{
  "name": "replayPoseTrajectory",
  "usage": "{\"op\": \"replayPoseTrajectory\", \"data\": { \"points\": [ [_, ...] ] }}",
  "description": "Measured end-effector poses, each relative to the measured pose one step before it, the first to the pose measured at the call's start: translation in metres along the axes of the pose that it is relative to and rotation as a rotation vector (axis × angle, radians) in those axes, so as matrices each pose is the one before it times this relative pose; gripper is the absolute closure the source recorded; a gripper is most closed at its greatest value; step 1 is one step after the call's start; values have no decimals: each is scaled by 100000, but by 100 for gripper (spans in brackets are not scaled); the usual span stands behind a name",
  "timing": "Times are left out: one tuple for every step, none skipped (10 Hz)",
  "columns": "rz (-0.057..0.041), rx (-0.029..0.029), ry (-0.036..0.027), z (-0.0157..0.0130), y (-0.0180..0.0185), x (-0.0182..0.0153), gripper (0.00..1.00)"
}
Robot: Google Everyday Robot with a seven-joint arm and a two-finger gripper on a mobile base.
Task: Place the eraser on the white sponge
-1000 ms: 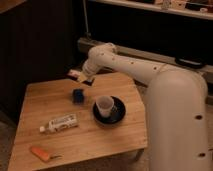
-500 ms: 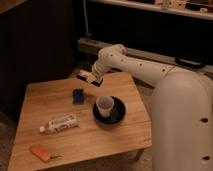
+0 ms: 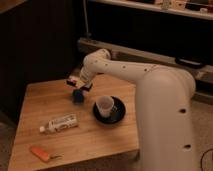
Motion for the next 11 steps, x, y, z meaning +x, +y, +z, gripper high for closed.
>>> {"op": "replayPoseTrajectory", "data": {
  "points": [
    [-760, -941, 705, 883, 603, -118, 100],
    [-422, -756, 1360, 1168, 413, 193, 100],
    [54, -131, 540, 308, -31, 75, 100],
    [75, -227, 660, 324, -14, 158, 100],
    [176, -1085, 321, 562, 149, 37, 100],
    [381, -493, 134, 230, -103, 99, 100],
    [335, -360, 44, 99, -121, 8, 100],
    [9, -133, 289, 45, -29, -89, 100],
    [-176, -394, 622, 369, 150, -24, 100],
    [-5, -301, 389, 298, 102, 83, 100],
    [44, -146, 733, 344, -3, 267, 100]
  ]
}}
